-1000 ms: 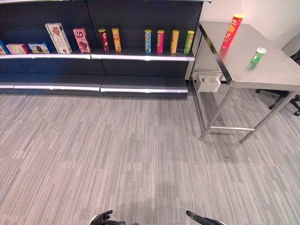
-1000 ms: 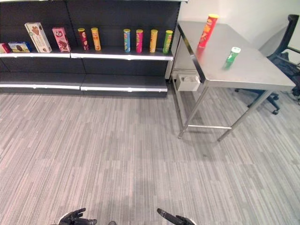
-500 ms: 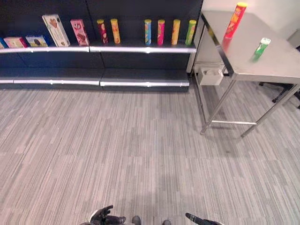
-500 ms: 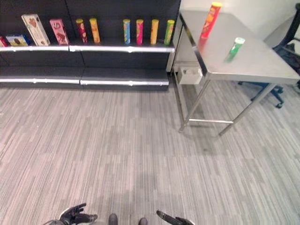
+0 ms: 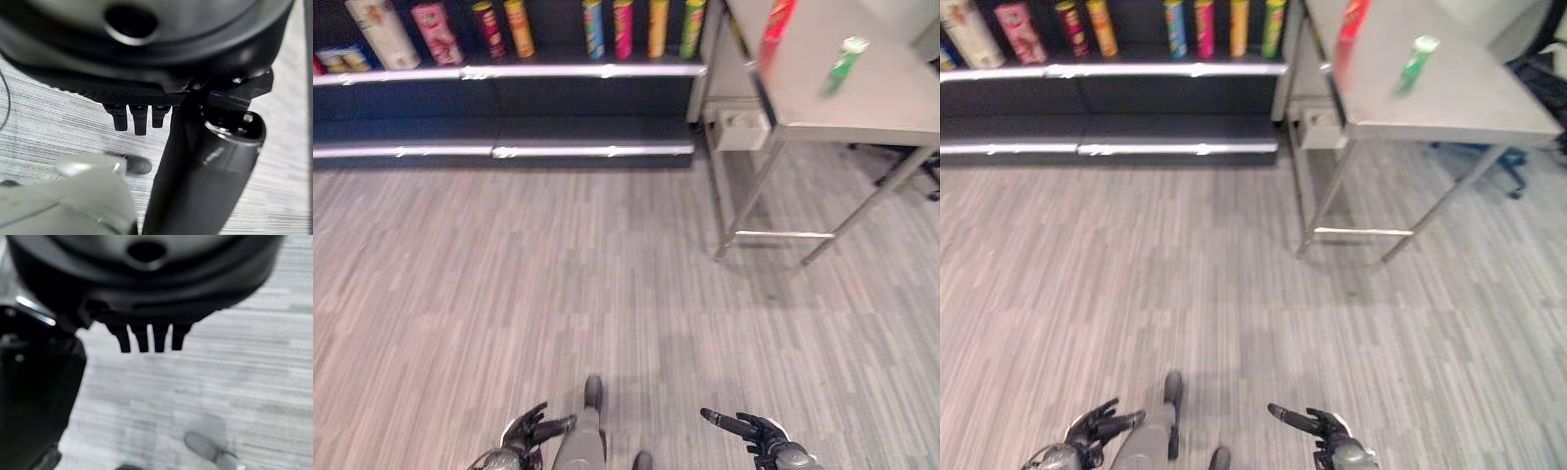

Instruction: Put the goods on the table back onto the shelves and tidy them up.

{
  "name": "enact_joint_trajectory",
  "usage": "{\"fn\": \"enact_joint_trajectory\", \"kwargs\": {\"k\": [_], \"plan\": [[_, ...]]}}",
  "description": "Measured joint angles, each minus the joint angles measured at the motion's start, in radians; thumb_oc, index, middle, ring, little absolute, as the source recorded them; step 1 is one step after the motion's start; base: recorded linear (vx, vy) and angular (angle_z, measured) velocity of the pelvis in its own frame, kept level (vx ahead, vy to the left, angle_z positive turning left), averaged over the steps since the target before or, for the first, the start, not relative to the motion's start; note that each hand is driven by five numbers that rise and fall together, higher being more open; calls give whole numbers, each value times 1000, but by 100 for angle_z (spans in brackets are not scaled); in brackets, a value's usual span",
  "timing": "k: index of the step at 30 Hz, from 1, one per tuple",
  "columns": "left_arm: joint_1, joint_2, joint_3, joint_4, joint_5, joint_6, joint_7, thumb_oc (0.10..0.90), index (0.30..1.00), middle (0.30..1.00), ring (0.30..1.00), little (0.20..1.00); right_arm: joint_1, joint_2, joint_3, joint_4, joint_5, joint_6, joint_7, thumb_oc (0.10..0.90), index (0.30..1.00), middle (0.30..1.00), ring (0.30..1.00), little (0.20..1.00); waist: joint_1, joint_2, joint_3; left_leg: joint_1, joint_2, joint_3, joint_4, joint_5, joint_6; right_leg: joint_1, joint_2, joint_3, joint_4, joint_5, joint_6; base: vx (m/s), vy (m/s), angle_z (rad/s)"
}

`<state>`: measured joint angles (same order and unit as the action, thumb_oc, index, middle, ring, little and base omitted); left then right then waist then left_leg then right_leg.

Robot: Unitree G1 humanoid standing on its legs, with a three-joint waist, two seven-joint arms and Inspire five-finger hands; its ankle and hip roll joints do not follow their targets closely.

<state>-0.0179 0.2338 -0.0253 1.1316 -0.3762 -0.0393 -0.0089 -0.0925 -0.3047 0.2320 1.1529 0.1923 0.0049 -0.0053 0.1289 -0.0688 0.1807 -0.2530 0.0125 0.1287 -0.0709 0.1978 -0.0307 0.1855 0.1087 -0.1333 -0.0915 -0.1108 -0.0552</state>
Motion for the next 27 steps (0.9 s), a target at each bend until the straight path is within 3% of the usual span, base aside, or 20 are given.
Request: {"fn": "enact_joint_trajectory", "kwargs": {"k": [2,3,5,6,7,8,9,10,11,13,14,16,18,19,22,24,26,27], "plan": [[3,2,1,5,5,0,1,800,900,900,900,900,18,2,14,9,-19,5,4,800,900,900,900,900,5,-12,-2,21,-36,31,-18,35,90,58,4,6,10,-28,45,235,183,-16],[6,20,-3,17,8,4,1,800,900,900,900,900,32,22,25,11,-22,6,2,800,900,900,900,900,17,-41,-3,48,-47,43,-3,36,125,65,-16,-4,67,-57,78,117,143,-31],[12,38,-23,5,24,4,2,800,900,900,900,900,42,30,34,-8,-29,-3,12,800,900,900,900,900,10,-43,-8,112,-45,25,-18,-2,172,-8,-60,-37,310,-106,155,143,260,-14],[10,44,-33,-6,24,3,1,800,900,900,900,900,35,29,33,-19,-30,-6,13,800,900,900,900,900,4,-41,-10,127,-54,25,-17,-25,174,-74,-110,-58,466,-116,178,87,236,3],[2,48,-32,-13,24,3,1,800,900,900,900,900,27,27,34,-33,-31,-4,13,800,900,900,900,900,-14,-33,-5,139,-70,25,-15,-53,183,-158,-159,-64,656,-78,215,192,315,16],[-8,48,-35,-13,24,4,4,800,900,900,900,900,17,24,31,-53,-33,-2,13,800,900,900,900,900,-32,-22,5,158,-74,23,-13,-43,168,-243,-212,-109,866,-20,234,248,195,16],[-5,47,-35,-19,24,2,2,800,900,900,900,900,30,23,20,-71,-35,-1,18,800,900,900,900,900,-38,19,20,214,-78,14,8,-102,186,-308,-314,-203,980,-18,233,280,200,10],[-3,40,-15,-18,23,3,5,800,900,900,900,900,35,27,25,-79,-36,-3,19,800,900,900,900,900,-42,39,23,225,-76,17,46,-157,211,-343,-347,-208,971,-18,232,215,57,-6],[2,44,-41,-20,20,3,19,800,900,900,900,900,43,26,27,-79,-37,-7,24,800,900,900,900,900,-46,56,24,256,-78,26,38,-153,193,-367,-403,-253,955,-32,222,157,0,-7],[8,54,-54,-40,20,3,23,800,900,900,900,900,48,24,29,-79,-41,-6,21,800,900,900,900,900,-51,85,25,293,-77,40,11,-156,183,-401,-435,-294,739,-33,214,186,-54,-5],[5,60,-54,-42,20,2,25,800,900,900,900,900,39,19,26,-79,-43,-7,21,800,900,900,900,900,-57,87,25,304,-73,43,-3,-166,166,-411,-430,-312,597,-26,213,190,-103,-9],[3,75,-53,-42,20,3,33,800,900,900,900,900,35,20,16,-79,-48,-6,21,800,900,900,900,900,-61,66,32,325,-74,55,-9,-176,146,-409,-408,-328,318,32,214,215,-120,-12],[-6,79,-52,-42,20,3,43,800,900,900,900,900,45,21,3,-67,-48,-1,21,800,900,900,900,900,-82,39,33,347,-66,44,-9,-199,110,-414,-351,-246,124,121,248,205,-109,8],[-12,81,-52,-43,20,3,42,800,900,900,900,900,51,22,-9,-66,-48,-1,20,800,900,900,900,900,-97,23,36,356,-65,32,-9,-206,98,-417,-334,-212,70,167,248,175,-105,33],[11,84,-53,-72,21,2,41,800,900,900,900,900,93,29,-10,-32,-50,8,20,800,900,900,900,900,-114,-41,26,413,-65,23,-16,-237,54,-384,-327,-218,49,237,217,176,-127,22],[20,72,-65,-86,24,2,39,800,900,900,900,900,119,29,-22,-28,-51,9,19,800,900,900,900,900,-116,-38,25,439,-27,19,-12,-262,16,-354,-293,-227,44,323,168,170,-160,7],[15,51,-74,-85,25,2,32,800,900,900,900,900,116,24,-24,-27,-52,9,19,800,900,900,900,900,-117,-12,24,437,33,16,13,-278,-17,-314,-230,-256,-2,328,145,140,-175,8],[10,44,-74,-84,25,2,25,800,900,900,900,900,116,24,-24,-27,-53,10,19,800,900,900,900,900,-117,-10,24,425,49,17,43,-281,-24,-309,-215,-266,-2,318,110,120,-205,11]]}}
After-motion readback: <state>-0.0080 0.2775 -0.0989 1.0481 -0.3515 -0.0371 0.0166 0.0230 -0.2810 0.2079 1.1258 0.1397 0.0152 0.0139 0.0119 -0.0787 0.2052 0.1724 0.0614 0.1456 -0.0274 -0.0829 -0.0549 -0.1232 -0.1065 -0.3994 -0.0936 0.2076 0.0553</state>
